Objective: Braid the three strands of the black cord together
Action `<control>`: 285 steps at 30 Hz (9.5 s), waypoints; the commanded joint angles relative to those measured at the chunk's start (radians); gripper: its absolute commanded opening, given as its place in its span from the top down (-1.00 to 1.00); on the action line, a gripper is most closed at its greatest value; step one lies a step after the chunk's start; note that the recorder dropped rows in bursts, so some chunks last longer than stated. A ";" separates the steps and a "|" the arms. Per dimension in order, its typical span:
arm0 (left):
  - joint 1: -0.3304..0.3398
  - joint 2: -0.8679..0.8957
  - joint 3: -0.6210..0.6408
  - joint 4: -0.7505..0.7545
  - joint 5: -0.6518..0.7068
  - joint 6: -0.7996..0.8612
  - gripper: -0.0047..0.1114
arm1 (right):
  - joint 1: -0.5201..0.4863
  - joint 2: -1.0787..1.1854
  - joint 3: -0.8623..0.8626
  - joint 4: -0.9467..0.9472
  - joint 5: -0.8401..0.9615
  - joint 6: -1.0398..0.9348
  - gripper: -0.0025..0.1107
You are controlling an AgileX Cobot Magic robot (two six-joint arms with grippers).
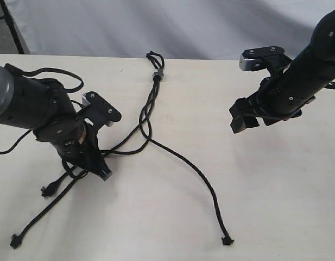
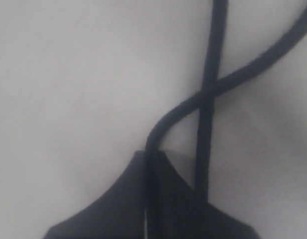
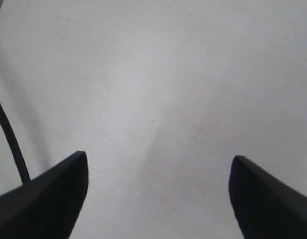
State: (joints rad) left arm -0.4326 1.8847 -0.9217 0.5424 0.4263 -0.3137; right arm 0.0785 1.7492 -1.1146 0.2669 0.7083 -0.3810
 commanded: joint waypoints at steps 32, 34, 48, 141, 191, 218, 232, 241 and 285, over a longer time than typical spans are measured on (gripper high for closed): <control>-0.059 -0.220 0.160 -0.311 -0.086 0.074 0.92 | -0.007 -0.001 0.001 -0.007 -0.037 -0.009 -0.34; -0.059 -0.195 0.175 -0.311 -0.120 0.074 0.92 | -0.007 -0.001 0.001 0.006 -0.032 -0.009 -0.34; -0.014 -0.158 0.175 -0.311 -0.161 0.014 0.08 | 0.312 -0.003 0.001 0.039 0.090 -0.033 -0.34; 0.247 -0.394 0.275 -0.311 -0.326 -0.050 0.08 | 0.482 0.221 -0.013 -0.354 0.103 -0.015 0.84; -0.453 -0.100 0.141 -0.318 -0.040 0.016 0.91 | 0.170 -0.194 0.047 -0.452 -0.207 0.254 -0.84; -0.127 -0.074 0.171 -0.187 -0.107 0.169 0.91 | 0.170 -0.194 0.047 -0.444 -0.194 0.254 -0.84; -0.356 -0.126 0.123 -0.241 -0.018 0.101 0.91 | 0.170 -0.194 0.047 -0.444 -0.213 0.254 -0.84; -0.229 -0.161 0.123 -0.228 -0.081 0.100 0.91 | 0.170 -0.194 0.047 -0.444 -0.211 0.259 -0.84; -0.039 -0.844 0.228 -0.206 -0.371 0.054 0.87 | 0.170 -0.281 0.047 -0.236 -0.350 0.236 0.90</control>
State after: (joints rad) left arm -0.4767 1.0920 -0.7029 0.3323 0.0777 -0.2543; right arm 0.2526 1.4720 -1.0685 0.0265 0.4027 -0.1500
